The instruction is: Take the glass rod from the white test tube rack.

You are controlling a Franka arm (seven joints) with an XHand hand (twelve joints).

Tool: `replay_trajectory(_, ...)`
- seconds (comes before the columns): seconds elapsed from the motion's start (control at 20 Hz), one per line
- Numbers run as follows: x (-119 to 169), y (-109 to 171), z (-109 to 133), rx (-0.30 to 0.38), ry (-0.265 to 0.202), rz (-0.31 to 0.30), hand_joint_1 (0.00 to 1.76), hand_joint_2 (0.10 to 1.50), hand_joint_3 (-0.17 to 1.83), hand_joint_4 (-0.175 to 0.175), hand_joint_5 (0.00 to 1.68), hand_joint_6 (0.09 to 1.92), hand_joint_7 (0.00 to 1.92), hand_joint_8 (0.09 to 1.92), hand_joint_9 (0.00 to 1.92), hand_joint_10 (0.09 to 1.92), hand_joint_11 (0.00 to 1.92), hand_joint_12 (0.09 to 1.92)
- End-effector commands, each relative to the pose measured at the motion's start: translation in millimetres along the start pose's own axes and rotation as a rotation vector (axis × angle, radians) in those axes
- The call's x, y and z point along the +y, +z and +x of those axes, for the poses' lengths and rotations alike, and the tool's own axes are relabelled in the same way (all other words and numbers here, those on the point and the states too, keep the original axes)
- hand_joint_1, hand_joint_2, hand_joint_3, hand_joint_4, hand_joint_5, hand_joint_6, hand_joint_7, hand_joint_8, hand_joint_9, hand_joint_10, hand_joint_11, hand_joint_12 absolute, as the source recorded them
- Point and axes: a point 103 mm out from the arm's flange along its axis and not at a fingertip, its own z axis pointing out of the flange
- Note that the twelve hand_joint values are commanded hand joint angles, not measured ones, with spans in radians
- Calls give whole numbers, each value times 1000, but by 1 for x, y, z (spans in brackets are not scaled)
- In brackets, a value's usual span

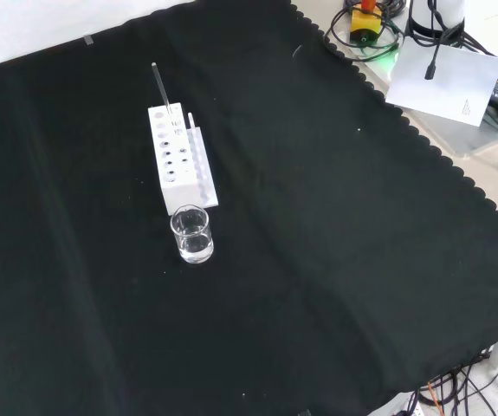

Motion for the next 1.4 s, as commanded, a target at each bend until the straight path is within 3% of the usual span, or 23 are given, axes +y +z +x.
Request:
replay_trajectory(0.05,2,1,-1,-2,0,-10,640,1135,168,-157,204,87,195,286,281,429,277,770)
replay_trajectory(0.1,3,2,-1,6,-1,-21,559,1150,177,-155,98,87,94,172,136,371,134,769)
replay_trajectory(0.2,5,1,-2,8,1,-26,500,1161,184,-154,21,87,20,87,29,325,28,766)
replay_trajectory(0.5,15,-2,1,13,0,-19,484,1164,186,-155,0,87,0,87,0,312,0,760)
replay_trajectory(0.75,44,-3,2,10,3,-14,483,1162,189,-154,0,87,0,87,0,367,0,825)
replay_trajectory(1.0,80,-5,-8,56,1,-17,482,1158,196,-153,0,87,0,145,0,473,0,964)
replay_trajectory(1.2,110,-4,-12,31,-2,-2,480,1151,205,-152,0,87,0,251,0,581,0,1083)
replay_trajectory(1.4,141,0,-13,-44,-7,-19,484,1124,213,-147,3,87,0,362,0,707,0,1214)
